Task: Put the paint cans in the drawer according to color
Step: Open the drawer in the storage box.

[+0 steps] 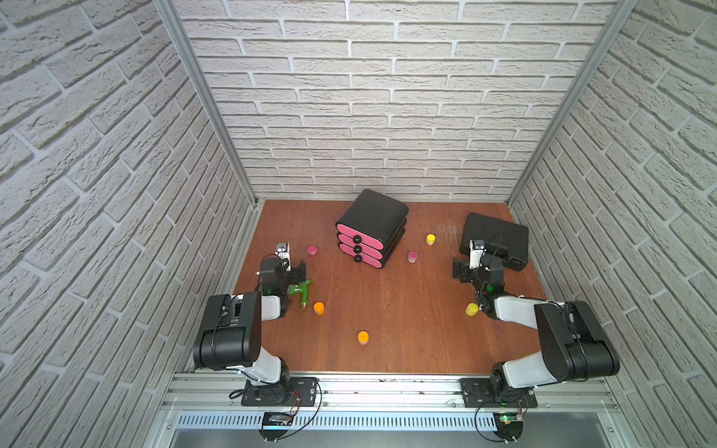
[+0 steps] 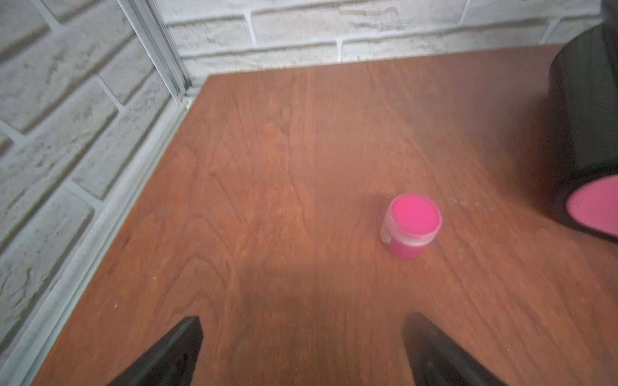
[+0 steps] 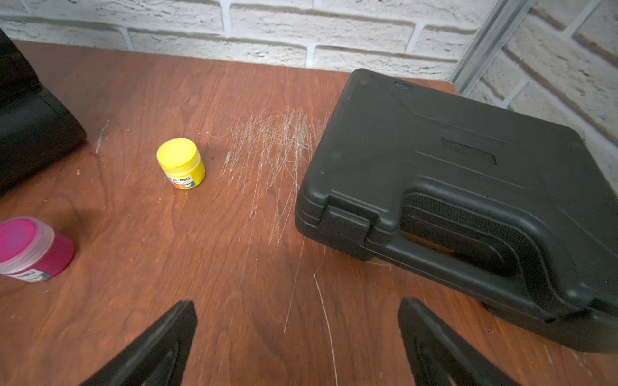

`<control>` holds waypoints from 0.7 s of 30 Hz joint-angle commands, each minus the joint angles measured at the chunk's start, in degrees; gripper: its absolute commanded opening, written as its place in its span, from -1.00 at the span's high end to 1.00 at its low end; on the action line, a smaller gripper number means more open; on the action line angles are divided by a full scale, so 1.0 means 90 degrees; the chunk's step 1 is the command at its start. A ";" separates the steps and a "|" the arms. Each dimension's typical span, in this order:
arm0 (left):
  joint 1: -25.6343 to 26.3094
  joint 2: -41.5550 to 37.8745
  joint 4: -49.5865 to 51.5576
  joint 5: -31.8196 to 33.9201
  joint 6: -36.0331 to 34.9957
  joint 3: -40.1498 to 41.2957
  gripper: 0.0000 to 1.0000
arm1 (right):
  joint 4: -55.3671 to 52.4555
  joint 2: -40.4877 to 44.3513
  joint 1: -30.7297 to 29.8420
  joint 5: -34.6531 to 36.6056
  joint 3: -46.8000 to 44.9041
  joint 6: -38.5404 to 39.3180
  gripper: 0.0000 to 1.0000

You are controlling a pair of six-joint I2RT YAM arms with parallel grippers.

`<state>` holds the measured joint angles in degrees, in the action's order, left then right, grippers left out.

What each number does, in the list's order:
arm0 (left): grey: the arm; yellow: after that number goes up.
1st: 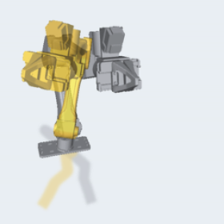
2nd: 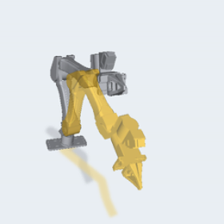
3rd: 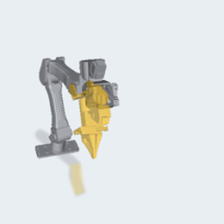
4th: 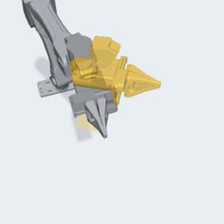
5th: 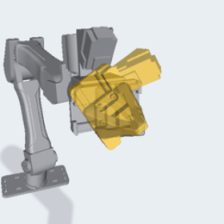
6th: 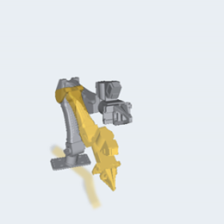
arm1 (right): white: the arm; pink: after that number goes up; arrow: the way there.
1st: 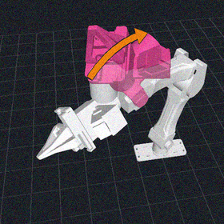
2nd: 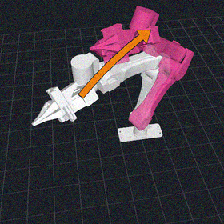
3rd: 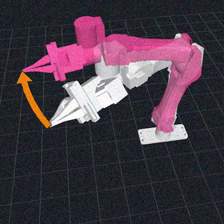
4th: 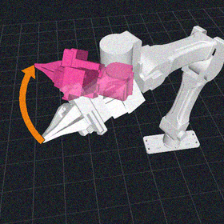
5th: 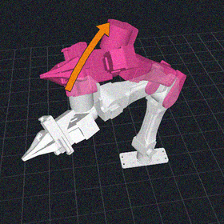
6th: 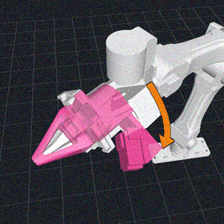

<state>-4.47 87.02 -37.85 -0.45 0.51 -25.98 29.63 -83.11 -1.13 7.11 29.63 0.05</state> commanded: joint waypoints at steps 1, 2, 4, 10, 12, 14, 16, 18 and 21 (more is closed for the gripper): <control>0.0015 -0.0454 0.2041 -0.0177 -0.0166 -0.1160 -0.97 | -0.1944 0.0632 0.0018 -0.0166 0.1064 -0.0261 -0.98; 0.0025 -0.0470 0.2407 -0.0285 -0.0178 -0.1405 -0.97 | -0.2362 0.0745 0.0018 -0.0205 0.1320 -0.0305 -0.98; 0.0071 -0.0604 0.2589 -0.0424 -0.0049 -0.1593 -0.97 | -0.2904 0.0953 0.0017 -0.0395 0.1679 -0.0292 -0.98; 0.0191 -0.1537 0.4025 0.0136 0.1186 -0.2599 -0.97 | -0.4405 0.1546 0.0018 -0.0741 0.3068 -0.0751 -0.98; 0.0185 -0.1560 0.5211 0.0421 0.1722 -0.3331 -0.97 | -0.5123 0.1571 0.0017 -0.0816 0.3750 -0.1054 -0.98; 0.0192 -0.1421 0.6449 0.0474 0.1951 -0.4206 -0.97 | -0.6016 0.1460 0.0018 -0.0678 0.4579 -0.1524 -0.98; 0.0192 -0.1314 0.7266 0.0418 0.2082 -0.4758 -0.97 | -0.6574 0.1327 0.0016 -0.0668 0.5196 -0.1780 -0.98; 0.0182 -0.1363 0.7593 0.0264 0.2242 -0.4967 -0.97 | -0.6584 0.1310 0.0018 -0.0700 0.5485 -0.2064 -0.98; 0.0117 -0.1607 0.7855 0.0241 0.2894 -0.5037 -0.97 | -0.7051 0.1158 0.0044 -0.0365 0.6067 -0.2664 -0.98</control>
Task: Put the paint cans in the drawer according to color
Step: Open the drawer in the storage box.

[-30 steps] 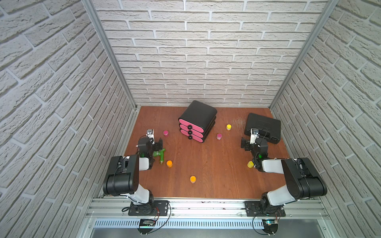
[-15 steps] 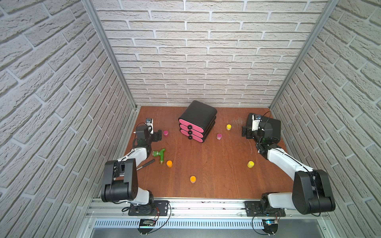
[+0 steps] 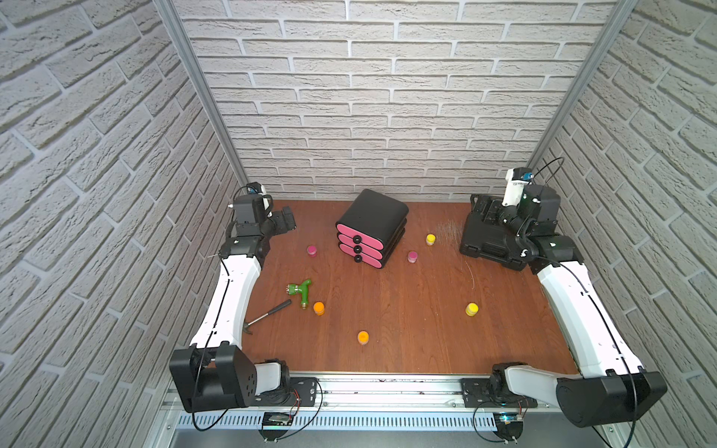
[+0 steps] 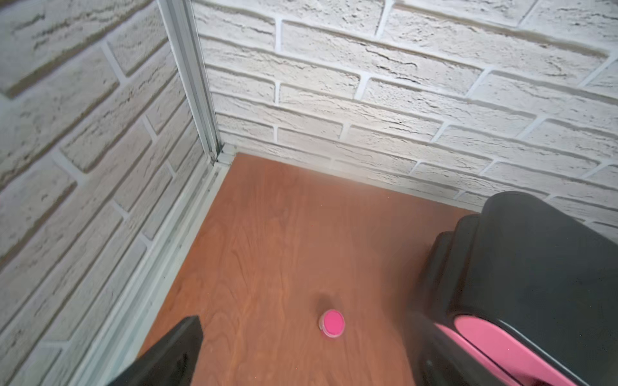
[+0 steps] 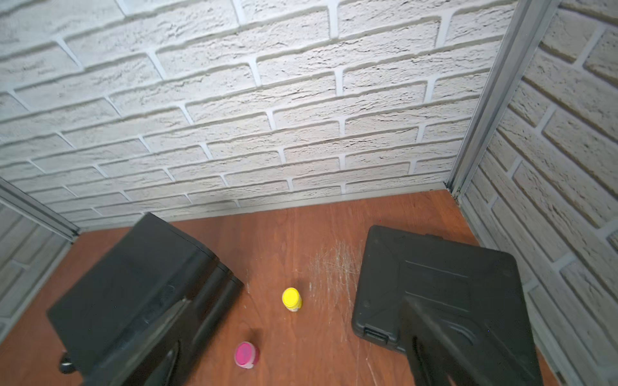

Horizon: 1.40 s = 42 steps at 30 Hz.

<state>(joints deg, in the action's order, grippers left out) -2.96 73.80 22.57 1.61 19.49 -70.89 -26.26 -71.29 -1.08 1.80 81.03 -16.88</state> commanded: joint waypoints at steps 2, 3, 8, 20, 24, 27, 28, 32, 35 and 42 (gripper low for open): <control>-0.0164 -0.0281 0.1721 0.0368 0.1842 -0.0130 -0.97 | -0.1685 -0.0471 0.0080 0.0475 0.1011 -0.0999 -0.98; -0.0286 -0.0331 0.1827 0.0206 0.2127 -0.0112 -0.97 | -0.1877 -0.0595 0.0110 0.0490 0.1206 -0.1105 -0.98; -0.0470 -0.0180 0.1423 -0.1762 0.2324 -0.0101 -0.97 | -0.1848 -0.1095 0.0121 -0.0760 0.1401 -0.1436 -0.99; 0.1650 0.0218 0.0354 -0.2572 0.2838 0.0629 -0.45 | -0.1327 -0.2851 -0.1202 -0.1774 0.1754 -0.1279 -0.78; 0.2030 0.0245 -0.0231 -0.2201 0.3001 0.0961 -0.32 | -0.1162 -0.3611 -0.1736 -0.1634 0.2506 -0.1202 -0.66; 0.2197 0.0521 -0.0480 -0.2176 0.2839 0.0911 -0.24 | -0.1075 -0.4156 -0.1960 -0.1610 0.3202 -0.1010 -0.62; 0.2239 0.0648 -0.0521 -0.2185 0.2750 0.0853 -0.22 | -0.1106 -0.4372 -0.2016 -0.1513 0.3478 -0.0932 -0.61; 0.2292 0.0938 -0.0661 -0.2075 0.2539 0.0793 -0.08 | -0.1062 -0.5246 -0.2085 -0.1572 0.4546 -0.1096 -0.46; 0.2282 0.1057 -0.1044 -0.2109 0.2450 0.0859 -0.04 | -0.1225 -0.5815 -0.2234 -0.1687 0.5419 -0.1123 -0.40; 0.2305 0.1469 -0.1488 -0.2305 0.2344 0.0788 -0.05 | -0.1360 -0.6556 -0.2350 -0.1867 0.6313 -0.1151 -0.27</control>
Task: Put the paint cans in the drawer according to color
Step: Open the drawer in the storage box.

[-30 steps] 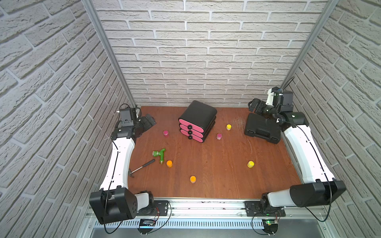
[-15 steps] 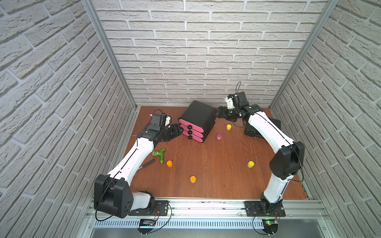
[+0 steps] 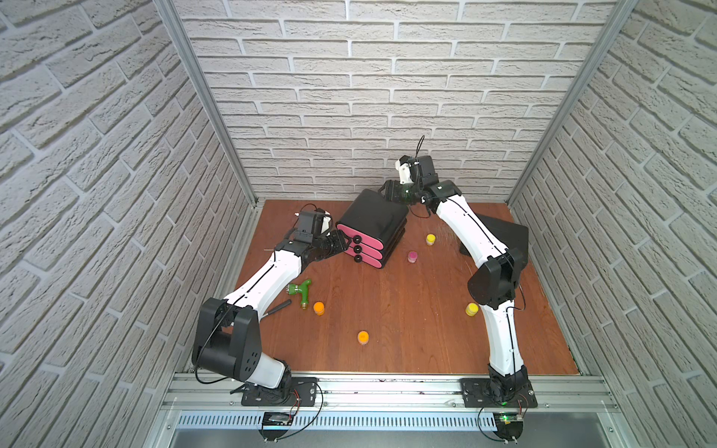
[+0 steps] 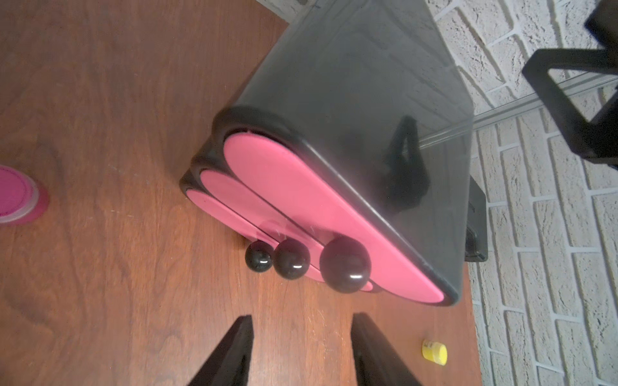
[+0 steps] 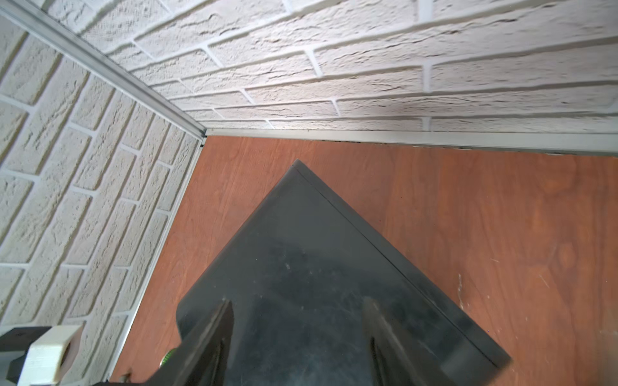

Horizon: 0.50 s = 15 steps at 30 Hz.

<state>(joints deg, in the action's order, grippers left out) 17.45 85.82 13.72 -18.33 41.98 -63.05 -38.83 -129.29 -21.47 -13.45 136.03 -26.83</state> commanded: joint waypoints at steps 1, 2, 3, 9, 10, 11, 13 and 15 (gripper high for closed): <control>0.0046 0.0175 -0.0527 -0.0107 -0.0176 -0.0085 -0.04 | 0.0056 -0.0153 -0.0090 -0.0156 0.0199 -0.0082 -0.25; 0.0035 0.0225 -0.0561 -0.0161 -0.0218 -0.0102 -0.04 | 0.0070 -0.0206 -0.0085 -0.0189 0.0198 -0.0113 -0.25; 0.0035 0.0261 -0.0590 -0.0223 -0.0253 -0.0135 -0.05 | 0.0070 -0.0247 -0.0085 -0.0240 0.0203 -0.0125 -0.24; 0.0053 0.0462 -0.0844 -0.0604 -0.0280 -0.0323 -0.04 | -0.0260 -0.0320 -0.0207 -0.0317 0.0089 0.0104 -0.19; 0.0063 0.0492 -0.0874 -0.0638 -0.0280 -0.0336 -0.04 | -0.0240 -0.0295 -0.0221 -0.0320 -0.0010 0.0124 -0.19; 0.0083 0.0522 -0.0898 -0.0682 -0.0299 -0.0351 -0.04 | -0.0232 -0.0273 -0.0241 -0.0318 -0.0125 0.0129 -0.18; 0.0092 0.0585 -0.0953 -0.0785 -0.0309 -0.0382 -0.03 | -0.0209 -0.0245 -0.0251 -0.0308 -0.0290 0.0121 -0.18; 0.0109 0.0653 -0.0948 -0.0814 -0.0299 -0.0424 -0.03 | -0.0216 -0.0224 -0.0251 -0.0295 -0.0445 0.0102 -0.18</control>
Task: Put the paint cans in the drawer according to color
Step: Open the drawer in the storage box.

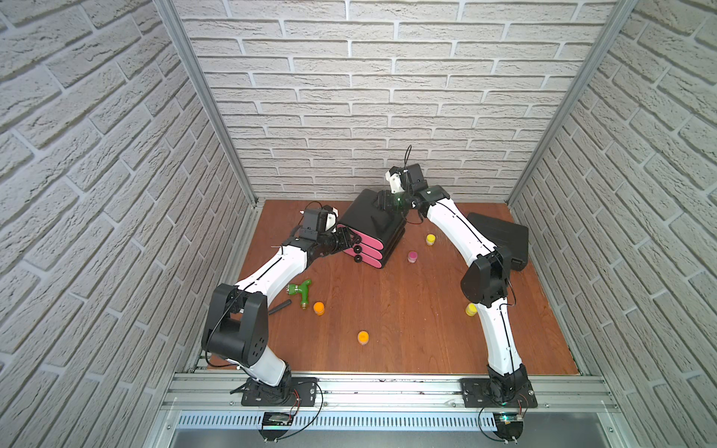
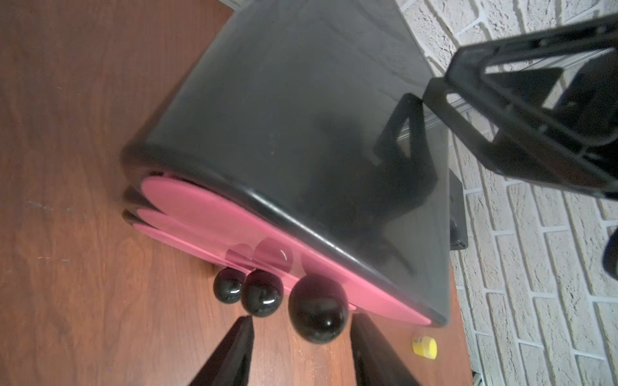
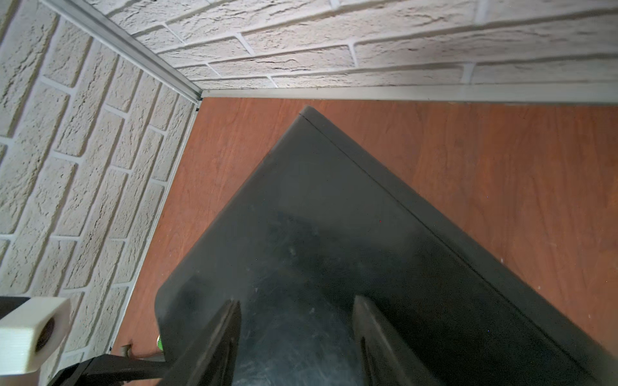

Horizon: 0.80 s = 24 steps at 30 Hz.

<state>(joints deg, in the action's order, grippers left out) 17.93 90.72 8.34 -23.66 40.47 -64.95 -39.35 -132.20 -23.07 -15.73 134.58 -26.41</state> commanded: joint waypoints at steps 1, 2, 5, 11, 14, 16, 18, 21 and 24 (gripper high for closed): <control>0.0068 0.0148 -0.0360 -0.0246 -0.0131 -0.0239 -0.03 | -0.0166 0.0107 -0.0073 -0.0042 -0.0359 0.0056 -0.18; 0.0075 0.0181 -0.0381 -0.0276 -0.0131 -0.0249 -0.02 | -0.0167 0.0126 -0.0073 -0.0049 -0.0432 0.0054 -0.17; 0.0079 0.0276 -0.0423 -0.0319 -0.0112 -0.0306 0.01 | -0.0166 0.0178 -0.0083 -0.0043 -0.0642 0.0061 -0.15; 0.0124 0.0385 -0.0341 -0.0359 -0.0124 -0.0370 0.08 | -0.0090 0.0321 -0.0093 -0.0020 -0.0986 0.0055 -0.13; 0.0127 0.0382 -0.0325 -0.0369 -0.0121 -0.0332 0.08 | -0.0126 0.0366 -0.0103 0.0036 -0.1047 0.0084 -0.13; 0.0158 0.0387 -0.0330 -0.0387 -0.0121 -0.0313 0.09 | -0.0138 0.0411 -0.0103 0.0087 -0.1100 0.0103 -0.13; 0.0156 0.0388 -0.0336 -0.0406 -0.0126 -0.0313 0.09 | -0.0101 0.0455 -0.0103 0.0092 -0.1173 0.0104 -0.13; 0.0168 0.0399 -0.0363 -0.0455 -0.0102 -0.0316 0.14 | -0.0070 0.0524 -0.0103 0.0082 -0.1283 0.0098 -0.13; 0.0170 0.0363 -0.0362 -0.0430 -0.0073 -0.0277 0.27 | -0.0057 0.0540 -0.0102 0.0081 -0.1340 0.0093 -0.13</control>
<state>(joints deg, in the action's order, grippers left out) 19.03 94.04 7.33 -26.24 40.51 -66.59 -33.58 -127.35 -23.49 -15.92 125.10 -25.91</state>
